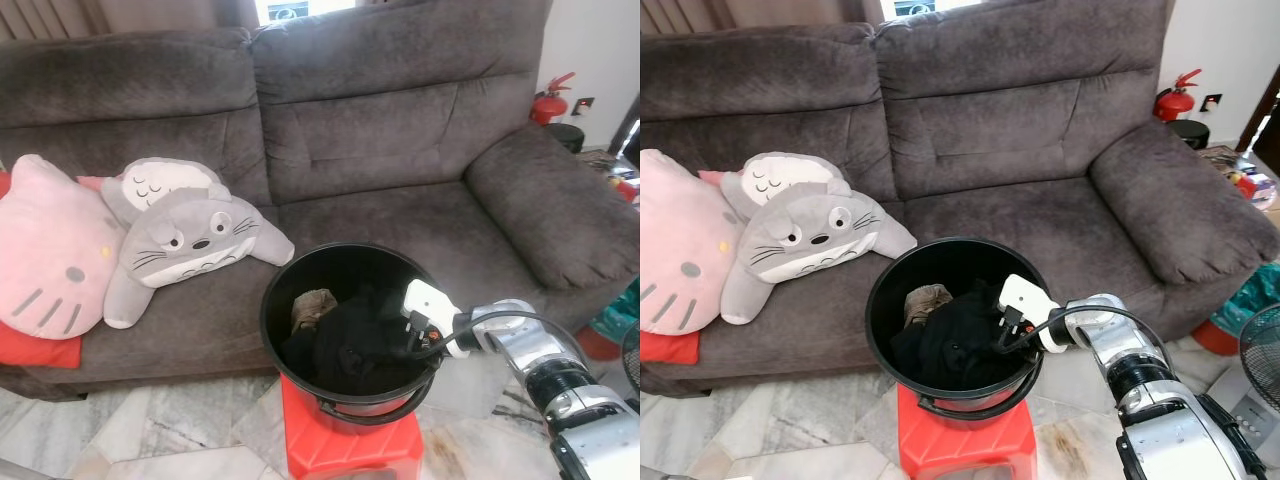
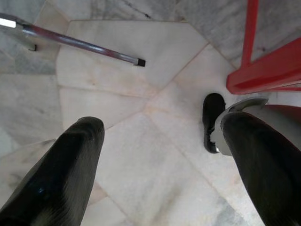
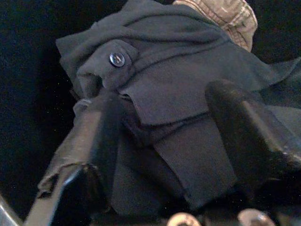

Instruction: Hang hanger

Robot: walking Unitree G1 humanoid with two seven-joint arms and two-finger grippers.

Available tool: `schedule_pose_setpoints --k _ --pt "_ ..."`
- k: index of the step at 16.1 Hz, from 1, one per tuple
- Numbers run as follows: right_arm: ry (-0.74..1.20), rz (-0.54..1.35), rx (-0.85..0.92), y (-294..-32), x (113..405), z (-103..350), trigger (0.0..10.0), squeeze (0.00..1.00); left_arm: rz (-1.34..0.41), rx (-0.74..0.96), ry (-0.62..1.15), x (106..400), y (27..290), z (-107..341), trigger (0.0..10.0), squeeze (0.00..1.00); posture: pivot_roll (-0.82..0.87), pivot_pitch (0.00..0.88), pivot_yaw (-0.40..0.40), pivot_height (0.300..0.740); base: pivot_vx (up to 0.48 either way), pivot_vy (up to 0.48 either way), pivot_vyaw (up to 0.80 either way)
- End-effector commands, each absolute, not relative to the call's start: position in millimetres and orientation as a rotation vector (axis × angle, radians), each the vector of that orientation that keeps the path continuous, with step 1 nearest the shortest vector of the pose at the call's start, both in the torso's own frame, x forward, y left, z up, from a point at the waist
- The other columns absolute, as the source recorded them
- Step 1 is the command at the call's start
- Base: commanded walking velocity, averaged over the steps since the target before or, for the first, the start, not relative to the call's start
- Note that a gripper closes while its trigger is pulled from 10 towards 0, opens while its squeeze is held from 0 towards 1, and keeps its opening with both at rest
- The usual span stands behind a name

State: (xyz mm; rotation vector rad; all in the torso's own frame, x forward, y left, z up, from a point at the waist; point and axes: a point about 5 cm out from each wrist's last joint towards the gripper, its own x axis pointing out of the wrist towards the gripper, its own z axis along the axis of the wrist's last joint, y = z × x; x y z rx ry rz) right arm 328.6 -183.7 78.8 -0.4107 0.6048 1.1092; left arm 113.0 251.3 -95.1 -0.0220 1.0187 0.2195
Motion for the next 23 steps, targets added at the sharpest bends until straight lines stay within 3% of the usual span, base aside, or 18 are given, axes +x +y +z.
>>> schedule_pose_setpoints --k 1,4,5,6,20,21,23 --pt "0.579 1.115 -0.424 -180 334 87 0.0 0.0 0.242 -0.027 1.032 104 260 -95 10.0 0.0 -0.14 0.0 0.113 0.74 0.0 0.0 0.0" --pt "0.575 1.122 -0.436 -179 337 91 0.0 0.0 0.244 -0.031 1.037 100 261 -95 10.0 0.0 -0.14 0.0 0.11 0.74 0.0 0.0 0.0" --pt "0.594 1.118 -0.47 -179 337 89 3.1 0.0 0.242 -0.035 1.043 98 258 -97 10.0 0.0 -0.14 0.0 0.11 0.74 0.0 0.0 0.0" --pt "0.622 1.118 -0.51 -180 336 86 10.0 0.0 0.237 -0.039 1.047 98 255 -98 10.0 0.0 -0.14 0.0 0.111 0.74 0.0 0.0 0.0" --pt "0.712 1.199 -0.569 -164 333 76 10.0 0.0 0.227 -0.049 1.056 100 244 -101 10.0 0.0 -0.12 0.0 0.097 0.74 0.0 0.0 0.0" --pt "0.719 1.201 -0.571 -164 333 75 4.4 0.0 0.226 -0.049 1.053 102 243 -101 10.0 0.0 -0.12 0.0 0.097 0.74 0.0 0.0 0.0" --pt "0.729 1.202 -0.575 -164 332 74 4.4 0.0 0.224 -0.05 1.049 105 242 -100 10.0 0.0 -0.12 0.0 0.096 0.74 0.0 0.0 0.0"
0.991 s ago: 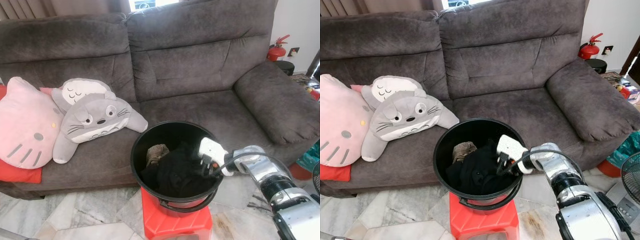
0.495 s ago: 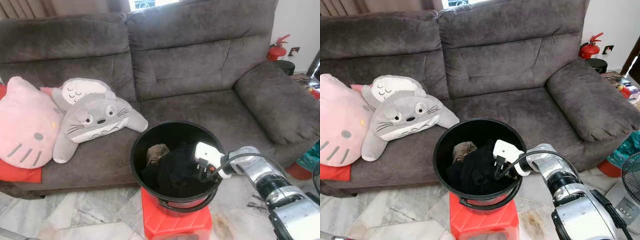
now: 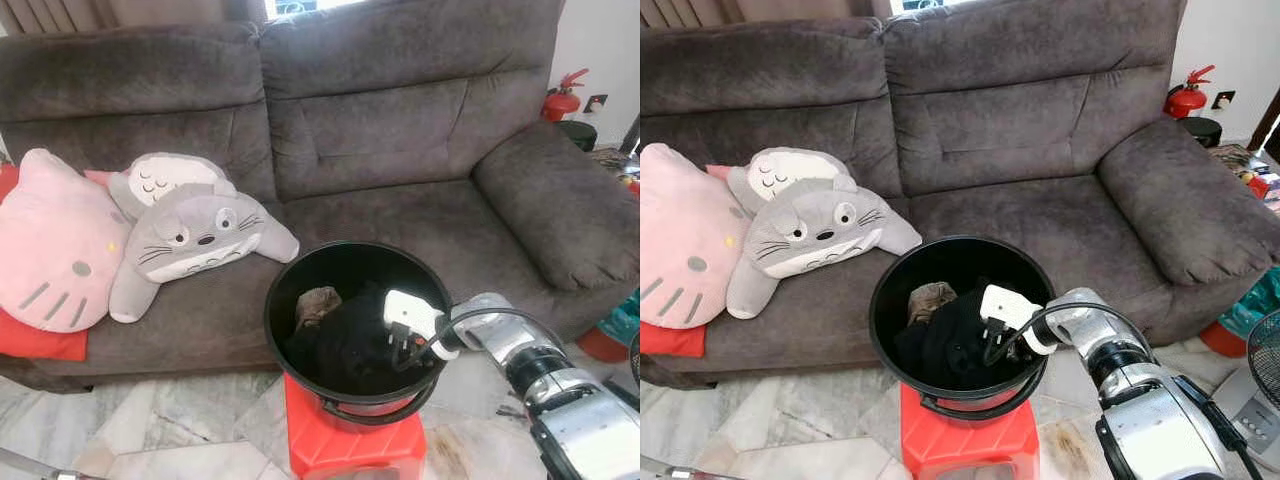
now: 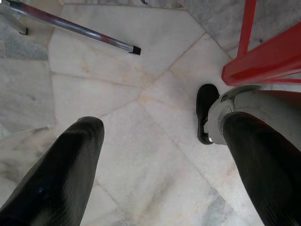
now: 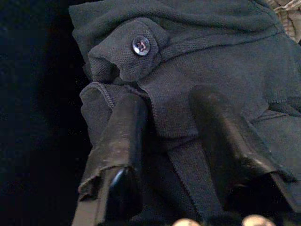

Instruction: Hang hanger

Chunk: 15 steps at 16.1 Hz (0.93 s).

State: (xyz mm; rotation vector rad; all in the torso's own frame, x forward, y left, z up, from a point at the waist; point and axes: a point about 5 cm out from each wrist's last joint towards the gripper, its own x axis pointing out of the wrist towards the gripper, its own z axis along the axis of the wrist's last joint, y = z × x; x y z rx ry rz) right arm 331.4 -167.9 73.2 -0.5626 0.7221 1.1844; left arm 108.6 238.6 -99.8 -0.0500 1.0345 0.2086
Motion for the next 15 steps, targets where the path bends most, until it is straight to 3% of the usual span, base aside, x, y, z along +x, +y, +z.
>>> schedule_pose_setpoints --k 1,4,7,15 --pt "0.733 1.206 -0.573 -164 331 72 0.0 0.0 0.218 -0.051 1.044 110 237 -100 10.0 0.0 -0.12 0.0 0.097 0.74 0.0 0.0 0.0" --pt "0.735 1.203 -0.566 -165 330 70 0.0 0.0 0.197 -0.054 1.035 121 216 -102 10.0 0.0 -0.12 0.0 0.098 0.74 0.0 0.0 0.0" --pt "0.73 1.191 -0.564 -166 331 71 0.0 0.0 0.196 -0.053 1.036 121 216 -102 10.0 0.0 -0.12 0.0 0.098 0.74 0.0 0.0 0.0" --pt "0.538 1.052 -0.509 -168 355 107 0.0 0.0 0.237 -0.027 1.051 103 256 -97 10.0 0.0 -0.13 0.0 0.104 0.74 0.0 0.0 0.0"
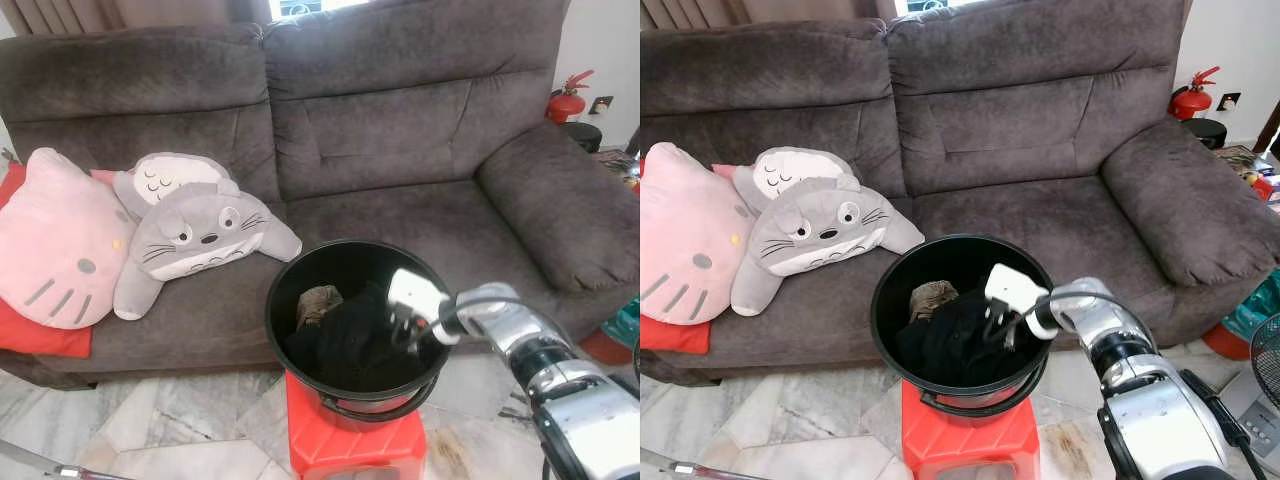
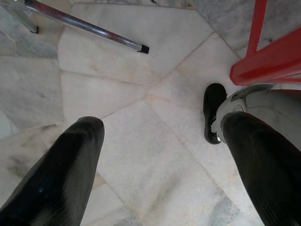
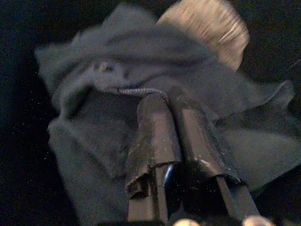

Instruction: Hang hanger

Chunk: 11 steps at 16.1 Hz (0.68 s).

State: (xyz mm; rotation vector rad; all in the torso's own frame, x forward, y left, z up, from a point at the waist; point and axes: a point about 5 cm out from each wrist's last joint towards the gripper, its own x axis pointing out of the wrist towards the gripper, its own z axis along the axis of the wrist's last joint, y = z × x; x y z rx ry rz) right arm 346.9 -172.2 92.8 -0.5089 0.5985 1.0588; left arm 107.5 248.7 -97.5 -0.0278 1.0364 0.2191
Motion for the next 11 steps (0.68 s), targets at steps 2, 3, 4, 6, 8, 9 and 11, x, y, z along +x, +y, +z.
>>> schedule_pose_setpoints --k 2,3,4,6,8,9,11 --pt "0.506 1.054 -0.501 -166 357 111 0.0 0.0 0.234 -0.027 1.053 103 255 -97 10.0 0.0 -0.13 0.0 0.104 0.74 0.0 0.0 0.0" --pt "0.498 1.053 -0.498 -166 357 112 0.0 0.0 0.233 -0.028 1.053 103 254 -97 10.0 0.0 -0.13 0.0 0.106 0.74 0.0 0.0 0.0" --pt "0.498 1.053 -0.498 -166 357 112 0.0 0.0 0.232 -0.028 1.053 103 254 -97 10.0 0.0 -0.13 0.0 0.106 0.74 0.0 0.0 0.0" --pt "0.444 1.041 -0.496 -163 362 122 0.0 0.0 0.222 -0.03 1.057 106 240 -101 10.0 0.0 -0.13 0.0 0.106 0.74 0.0 0.0 0.0" --pt "0.35 1.024 -0.488 -157 369 139 0.0 0.0 0.214 -0.032 1.061 108 230 -103 10.0 0.0 -0.14 0.0 0.107 0.74 0.0 0.0 0.0" --pt "0.264 1.02 -0.454 -149 375 156 0.0 0.0 0.209 -0.034 1.062 109 223 -104 10.0 0.0 -0.14 0.0 0.108 0.74 0.0 0.0 0.0" --pt "0.185 1.054 -0.416 -138 376 172 0.0 0.0 0.203 -0.035 1.062 110 218 -105 10.0 0.0 -0.14 0.0 0.11 0.74 0.0 0.0 0.0"
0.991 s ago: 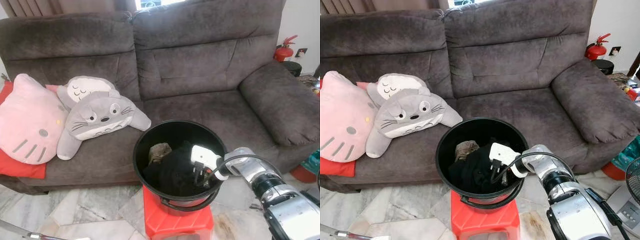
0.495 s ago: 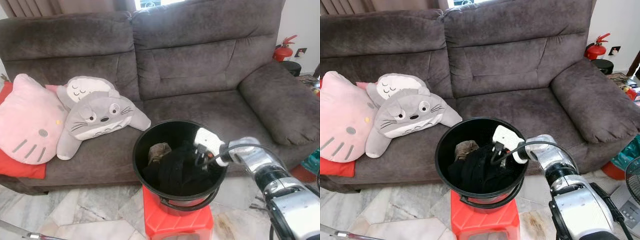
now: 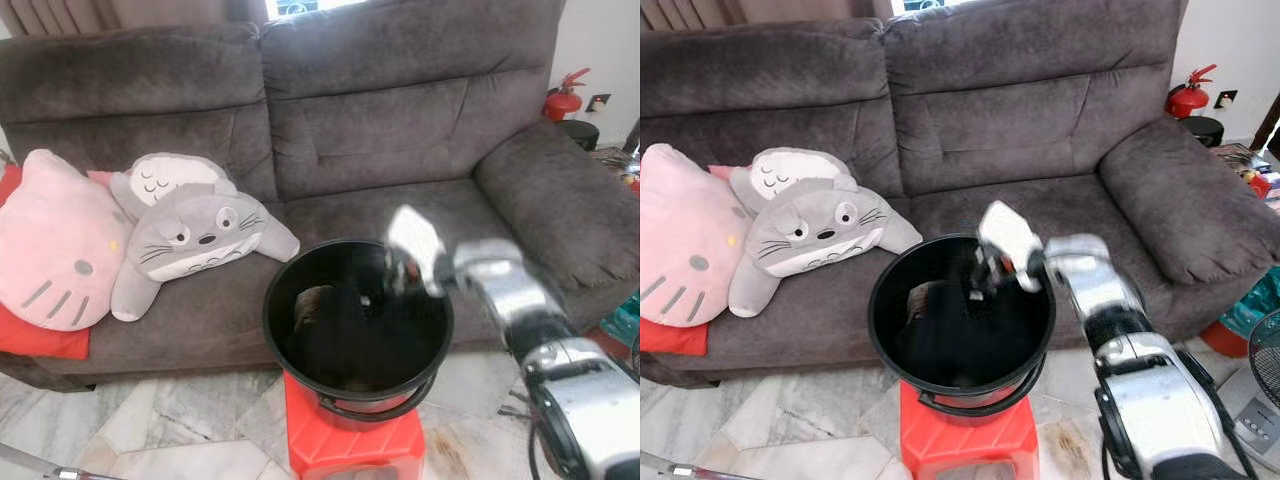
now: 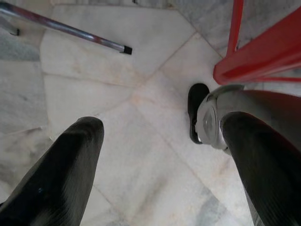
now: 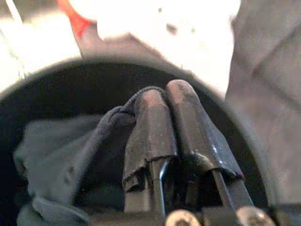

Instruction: Hang hanger

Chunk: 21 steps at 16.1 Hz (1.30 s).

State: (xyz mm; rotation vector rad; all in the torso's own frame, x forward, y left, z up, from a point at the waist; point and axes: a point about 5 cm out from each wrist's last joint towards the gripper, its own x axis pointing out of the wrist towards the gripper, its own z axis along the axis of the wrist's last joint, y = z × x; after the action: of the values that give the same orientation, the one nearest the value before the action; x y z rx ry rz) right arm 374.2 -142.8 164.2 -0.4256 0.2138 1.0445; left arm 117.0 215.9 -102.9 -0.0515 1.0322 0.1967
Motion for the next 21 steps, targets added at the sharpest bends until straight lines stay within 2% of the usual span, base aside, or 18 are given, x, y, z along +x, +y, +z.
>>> schedule_pose_setpoints --k 1,8,10,15,17,18,19,21 --pt "0.151 1.074 -0.406 -132 376 178 0.0 0.0 0.201 -0.035 1.063 110 216 -105 10.0 0.0 -0.14 0.0 0.11 0.74 0.0 0.0 0.0" --pt "-0.043 1.235 -0.387 -93 357 209 0.0 0.0 0.206 -0.034 1.062 113 212 -105 10.0 0.0 -0.14 0.0 0.108 0.74 0.0 0.0 0.0" --pt "-0.089 1.366 -0.392 -70 335 213 0.0 0.0 0.21 -0.033 1.061 114 212 -105 10.0 0.0 -0.14 0.0 0.108 0.74 0.0 0.0 0.0" --pt "-0.108 1.469 -0.339 -36 303 216 0.0 0.0 0.216 -0.033 1.061 114 212 -105 10.0 0.0 -0.14 0.0 0.106 0.74 0.0 0.0 0.0" --pt "-0.103 1.472 -0.335 -34 300 216 0.0 0.0 0.217 -0.033 1.062 114 212 -105 10.0 0.0 -0.14 0.0 0.106 0.74 0.0 0.0 0.0" --pt "-0.114 1.494 -0.307 -25 292 218 0.0 0.0 0.219 -0.033 1.062 114 213 -105 10.0 0.0 -0.14 0.0 0.107 0.74 0.0 0.0 0.0" --pt "-0.124 1.552 -0.247 -5 273 220 0.0 0.0 0.222 -0.032 1.062 114 213 -105 10.0 0.0 -0.15 0.0 0.108 0.74 0.0 0.0 0.0" --pt "-0.098 1.594 -0.226 5 257 215 0.0 0.0 0.222 -0.033 1.062 114 213 -105 10.0 0.0 -0.14 0.0 0.105 0.74 0.0 0.0 0.0"
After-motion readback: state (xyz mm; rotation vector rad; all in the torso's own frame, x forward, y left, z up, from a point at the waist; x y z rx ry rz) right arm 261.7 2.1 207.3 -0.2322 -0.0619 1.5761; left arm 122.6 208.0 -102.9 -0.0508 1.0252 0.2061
